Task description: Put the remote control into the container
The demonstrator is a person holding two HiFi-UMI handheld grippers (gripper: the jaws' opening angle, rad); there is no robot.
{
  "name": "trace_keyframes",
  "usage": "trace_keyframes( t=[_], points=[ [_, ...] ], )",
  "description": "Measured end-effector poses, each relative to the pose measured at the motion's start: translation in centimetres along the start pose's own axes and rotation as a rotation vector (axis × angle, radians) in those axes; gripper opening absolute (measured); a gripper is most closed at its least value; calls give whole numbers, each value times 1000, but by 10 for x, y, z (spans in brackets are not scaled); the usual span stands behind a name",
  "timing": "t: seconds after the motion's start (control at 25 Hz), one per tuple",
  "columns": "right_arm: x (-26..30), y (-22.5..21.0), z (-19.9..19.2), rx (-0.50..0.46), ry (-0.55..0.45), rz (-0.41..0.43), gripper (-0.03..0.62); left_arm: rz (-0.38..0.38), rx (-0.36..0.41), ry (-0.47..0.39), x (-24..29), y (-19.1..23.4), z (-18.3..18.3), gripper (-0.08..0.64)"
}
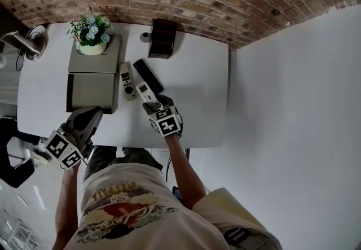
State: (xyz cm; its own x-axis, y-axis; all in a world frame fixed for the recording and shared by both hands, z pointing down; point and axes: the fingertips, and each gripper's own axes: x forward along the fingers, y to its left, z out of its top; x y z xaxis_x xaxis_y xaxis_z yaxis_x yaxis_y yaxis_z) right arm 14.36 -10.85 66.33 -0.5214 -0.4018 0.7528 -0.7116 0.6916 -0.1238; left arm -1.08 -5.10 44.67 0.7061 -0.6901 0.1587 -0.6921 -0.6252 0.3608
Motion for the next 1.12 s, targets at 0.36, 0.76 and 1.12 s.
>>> trace_keyframes(
  t=[0.36,0.76,1.12],
  points=[
    [-2,20,36,-27,-20,-21,245,-26,12,-35,-19,23,18,6],
    [16,71,81,-97,-39,14,245,-15,7,-56,-65,53,23,6],
    [51,119,116,-161,-40,65,245,22,-10,-58,-109,87,20,6]
  ],
)
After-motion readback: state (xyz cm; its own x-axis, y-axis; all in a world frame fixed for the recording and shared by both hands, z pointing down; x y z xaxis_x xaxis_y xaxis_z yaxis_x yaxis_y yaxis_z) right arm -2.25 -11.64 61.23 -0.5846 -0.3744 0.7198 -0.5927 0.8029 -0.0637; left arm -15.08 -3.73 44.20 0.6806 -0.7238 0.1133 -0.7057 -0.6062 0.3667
